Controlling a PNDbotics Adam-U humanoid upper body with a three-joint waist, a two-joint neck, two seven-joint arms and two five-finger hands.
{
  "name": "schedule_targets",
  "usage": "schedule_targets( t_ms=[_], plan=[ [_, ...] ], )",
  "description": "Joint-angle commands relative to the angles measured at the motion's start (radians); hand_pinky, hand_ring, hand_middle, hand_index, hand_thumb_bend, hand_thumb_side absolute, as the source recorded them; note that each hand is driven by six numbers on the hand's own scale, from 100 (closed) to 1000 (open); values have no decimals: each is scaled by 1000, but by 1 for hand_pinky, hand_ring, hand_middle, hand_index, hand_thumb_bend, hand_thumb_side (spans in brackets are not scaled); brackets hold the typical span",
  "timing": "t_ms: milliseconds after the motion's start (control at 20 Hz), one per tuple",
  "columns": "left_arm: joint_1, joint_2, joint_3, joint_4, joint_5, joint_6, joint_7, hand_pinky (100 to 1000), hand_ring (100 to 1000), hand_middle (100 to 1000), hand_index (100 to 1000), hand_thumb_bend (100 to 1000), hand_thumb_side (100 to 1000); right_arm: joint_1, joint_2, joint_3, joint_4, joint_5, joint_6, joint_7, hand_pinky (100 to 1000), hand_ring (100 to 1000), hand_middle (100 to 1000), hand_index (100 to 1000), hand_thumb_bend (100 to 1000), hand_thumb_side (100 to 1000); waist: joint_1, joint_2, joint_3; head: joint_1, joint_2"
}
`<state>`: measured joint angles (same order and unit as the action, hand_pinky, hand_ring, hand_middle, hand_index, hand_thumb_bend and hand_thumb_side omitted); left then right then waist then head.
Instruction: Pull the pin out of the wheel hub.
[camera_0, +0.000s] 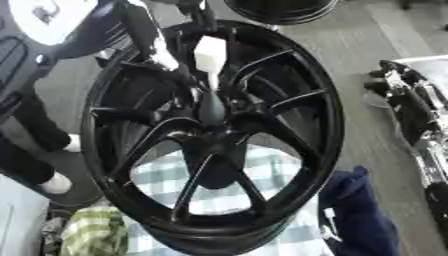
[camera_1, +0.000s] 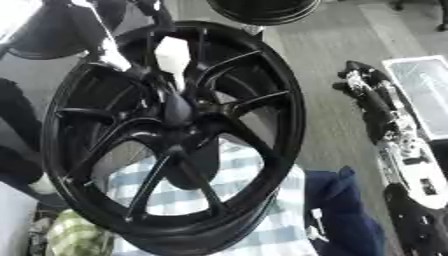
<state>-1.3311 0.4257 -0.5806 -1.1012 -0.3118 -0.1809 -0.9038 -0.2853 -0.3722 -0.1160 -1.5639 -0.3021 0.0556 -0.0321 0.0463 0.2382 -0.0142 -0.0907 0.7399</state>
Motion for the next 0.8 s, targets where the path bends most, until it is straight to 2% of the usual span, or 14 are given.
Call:
schedule_targets(
  t_ms=[50, 300, 500, 800],
  plan=[
    [-24, 3, 18, 18, 1, -46, -3, 949, 890, 803, 865, 528, 269, -12, -11, -3, -10, 1, -1, 2, 910, 684, 677, 803, 100, 467, -3, -12, -3, 5, -14],
    [-22, -1, 35, 48, -23, -76, -3, 947, 889, 798, 861, 521, 200, -12, -8, -4, -9, 0, 0, 2, 910, 683, 677, 803, 100, 469, -2, -11, -5, 5, -16],
    [-20, -7, 38, 64, -29, -90, -3, 941, 885, 794, 857, 512, 189, -10, -7, -5, -7, -1, 1, 0, 910, 682, 676, 802, 100, 471, -2, -9, -8, 8, -17],
    [-17, -19, 38, 81, -12, -94, -3, 934, 877, 782, 833, 444, 159, -9, -4, -4, -5, -2, 2, 1, 910, 681, 674, 802, 100, 474, -2, -7, -12, 11, -20]
  ],
)
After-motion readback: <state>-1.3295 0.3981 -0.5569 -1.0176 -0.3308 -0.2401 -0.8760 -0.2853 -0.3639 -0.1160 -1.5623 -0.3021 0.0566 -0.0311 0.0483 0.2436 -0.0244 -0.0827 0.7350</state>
